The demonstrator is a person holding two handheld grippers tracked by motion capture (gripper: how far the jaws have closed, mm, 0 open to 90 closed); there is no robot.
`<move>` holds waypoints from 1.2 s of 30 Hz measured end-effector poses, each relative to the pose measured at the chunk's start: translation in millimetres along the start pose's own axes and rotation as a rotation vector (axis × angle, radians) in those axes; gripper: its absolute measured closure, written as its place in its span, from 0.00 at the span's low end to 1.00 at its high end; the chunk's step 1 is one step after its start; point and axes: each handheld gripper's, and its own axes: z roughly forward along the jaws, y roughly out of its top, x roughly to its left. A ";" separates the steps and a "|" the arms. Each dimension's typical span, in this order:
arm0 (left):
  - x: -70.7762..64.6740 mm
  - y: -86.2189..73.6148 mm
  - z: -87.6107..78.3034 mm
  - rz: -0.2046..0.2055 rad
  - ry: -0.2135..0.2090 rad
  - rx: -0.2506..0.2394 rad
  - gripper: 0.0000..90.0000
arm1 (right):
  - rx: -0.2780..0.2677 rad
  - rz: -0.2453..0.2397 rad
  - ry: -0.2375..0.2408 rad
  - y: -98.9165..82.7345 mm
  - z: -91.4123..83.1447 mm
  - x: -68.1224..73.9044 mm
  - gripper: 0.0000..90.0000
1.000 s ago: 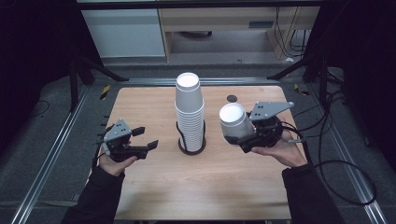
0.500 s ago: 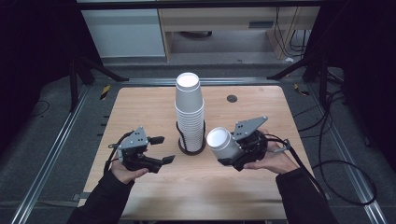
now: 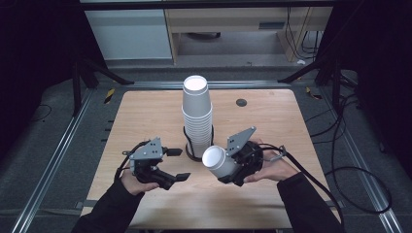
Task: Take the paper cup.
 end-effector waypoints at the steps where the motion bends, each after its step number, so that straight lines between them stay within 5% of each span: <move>1: -0.2 1.7 1.2 0.008 -0.007 0.004 0.20 | 0.004 -0.008 0.007 1.7 1.7 0.3 0.20; 12: -7.5 17.7 16.7 0.023 -0.073 0.034 0.13 | 0.055 -0.061 0.046 13.3 15.6 4.7 0.20; 36: -7.3 28.2 50.7 0.028 -0.149 0.122 0.10 | 0.101 -0.076 0.093 13.2 33.4 6.7 0.20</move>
